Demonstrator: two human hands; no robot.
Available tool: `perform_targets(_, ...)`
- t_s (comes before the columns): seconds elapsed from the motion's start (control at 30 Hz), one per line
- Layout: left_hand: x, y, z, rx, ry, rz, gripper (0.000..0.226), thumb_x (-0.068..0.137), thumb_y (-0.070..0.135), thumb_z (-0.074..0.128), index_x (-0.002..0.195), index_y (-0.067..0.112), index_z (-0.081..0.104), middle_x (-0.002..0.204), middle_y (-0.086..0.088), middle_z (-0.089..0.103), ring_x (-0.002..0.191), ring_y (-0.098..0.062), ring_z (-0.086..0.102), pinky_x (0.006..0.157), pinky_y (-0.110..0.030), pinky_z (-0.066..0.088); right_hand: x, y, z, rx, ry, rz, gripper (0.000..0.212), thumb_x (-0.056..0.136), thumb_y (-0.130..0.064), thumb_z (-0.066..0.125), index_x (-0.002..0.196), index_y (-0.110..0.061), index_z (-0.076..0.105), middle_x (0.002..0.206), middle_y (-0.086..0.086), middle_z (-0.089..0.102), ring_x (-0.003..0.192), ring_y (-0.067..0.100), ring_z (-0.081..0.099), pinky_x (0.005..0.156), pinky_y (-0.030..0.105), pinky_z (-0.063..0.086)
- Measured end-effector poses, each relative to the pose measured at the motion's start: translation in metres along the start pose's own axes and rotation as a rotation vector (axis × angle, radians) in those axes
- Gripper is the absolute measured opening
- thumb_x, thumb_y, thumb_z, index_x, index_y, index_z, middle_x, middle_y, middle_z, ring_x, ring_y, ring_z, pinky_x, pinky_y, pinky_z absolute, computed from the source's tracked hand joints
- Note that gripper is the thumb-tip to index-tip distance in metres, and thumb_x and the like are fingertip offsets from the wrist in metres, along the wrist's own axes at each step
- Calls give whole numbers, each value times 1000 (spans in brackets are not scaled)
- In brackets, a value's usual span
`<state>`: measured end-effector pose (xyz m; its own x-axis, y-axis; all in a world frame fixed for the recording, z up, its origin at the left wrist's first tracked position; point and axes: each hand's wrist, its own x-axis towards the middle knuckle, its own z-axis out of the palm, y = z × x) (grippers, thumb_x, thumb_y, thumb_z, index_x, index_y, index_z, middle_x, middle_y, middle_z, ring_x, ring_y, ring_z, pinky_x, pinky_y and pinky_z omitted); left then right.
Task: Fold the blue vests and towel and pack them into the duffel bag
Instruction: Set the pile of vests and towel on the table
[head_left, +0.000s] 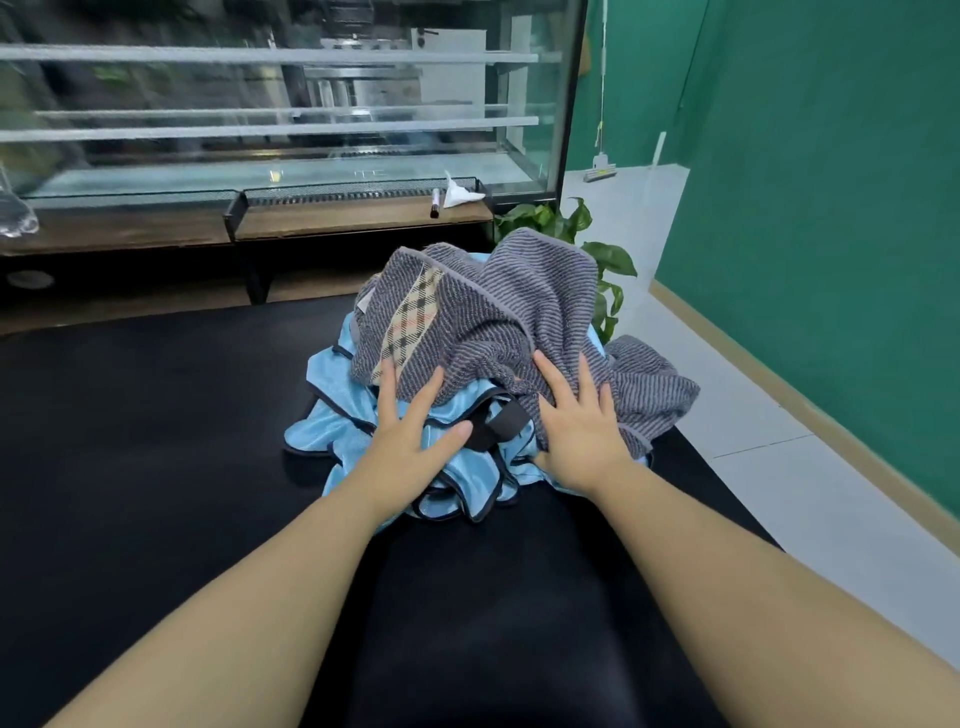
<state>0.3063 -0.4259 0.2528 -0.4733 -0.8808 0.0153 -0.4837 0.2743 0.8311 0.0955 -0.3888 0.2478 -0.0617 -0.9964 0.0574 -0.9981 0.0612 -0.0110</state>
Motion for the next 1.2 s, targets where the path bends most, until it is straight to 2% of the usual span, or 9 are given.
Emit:
perform_targets(0.13, -27, 1, 2, 7, 83, -77, 52, 92, 54, 45, 141, 51, 28, 157, 18, -14, 145, -7, 3, 115, -35, 19, -20, -8, -1, 153, -18, 6, 77, 89, -42, 60, 151, -27, 16, 158, -7, -23, 145, 35, -18, 116, 59, 6)
perform_targets(0.27, -75, 26, 26, -1, 237, -14, 36, 98, 39, 41, 133, 32, 51, 156, 8, 20, 142, -3, 16, 102, -18, 18, -83, -1, -1, 392, 21, 14, 83, 93, -39, 57, 151, -37, -2, 161, -5, -10, 148, 26, -7, 118, 50, 11)
perform_targets(0.47, -130, 68, 92, -98, 215, 175, 27, 98, 29, 48, 120, 43, 49, 139, 15, 47, 133, 2, 36, 115, -31, 28, -186, 19, -6, 626, 243, -24, 77, 91, -36, 62, 149, -38, 12, 159, -7, 16, 146, 11, 14, 119, 30, 17)
perform_targets(0.63, -164, 115, 166, -156, 89, 333, 30, 92, 38, 44, 120, 48, 47, 129, 31, 49, 126, 7, 42, 105, -14, 33, -267, 45, 2, 762, 493, 102, 66, 87, -45, 56, 146, -36, 27, 151, -13, 31, 140, 0, 24, 115, 21, 21)
perform_targets(0.77, -189, 141, 238, -44, -108, 455, 35, 92, 44, 36, 126, 48, 42, 130, 39, 41, 131, 6, 37, 106, -11, 30, -335, 81, 31, 744, 631, 260, 55, 89, -40, 51, 139, -38, 29, 144, -14, 37, 135, 0, 28, 112, 21, 23)
perform_targets(0.87, -202, 145, 282, 18, -239, 481, 39, 93, 43, 36, 131, 42, 43, 132, 34, 41, 131, 6, 36, 108, -15, 31, -373, 104, 58, 716, 637, 371, 52, 88, -37, 50, 137, -35, 32, 143, -8, 39, 133, 7, 30, 111, 27, 27)
perform_targets(0.97, -211, 141, 330, 22, -322, 406, 37, 97, 29, 46, 134, 33, 48, 134, 24, 47, 128, 5, 39, 107, -19, 34, -411, 131, 94, 735, 612, 496, 55, 87, -41, 54, 138, -40, 32, 144, -14, 38, 134, -1, 29, 110, 15, 23)
perform_targets(1.1, -214, 128, 388, 19, -397, 259, 42, 97, 21, 50, 137, 32, 43, 131, 26, 42, 117, 24, 34, 94, 3, 26, -457, 160, 143, 765, 563, 625, 57, 87, -44, 58, 137, -46, 31, 142, -33, 29, 132, -12, 24, 108, 7, 20)
perform_targets(1.2, -207, 106, 430, -22, -449, 88, 44, 96, 19, 51, 133, 38, 39, 129, 24, 43, 108, 29, 35, 91, 0, 30, -483, 181, 185, 775, 532, 739, 61, 85, -33, 68, 136, -41, 36, 140, -26, 35, 131, -9, 31, 108, 7, 21)
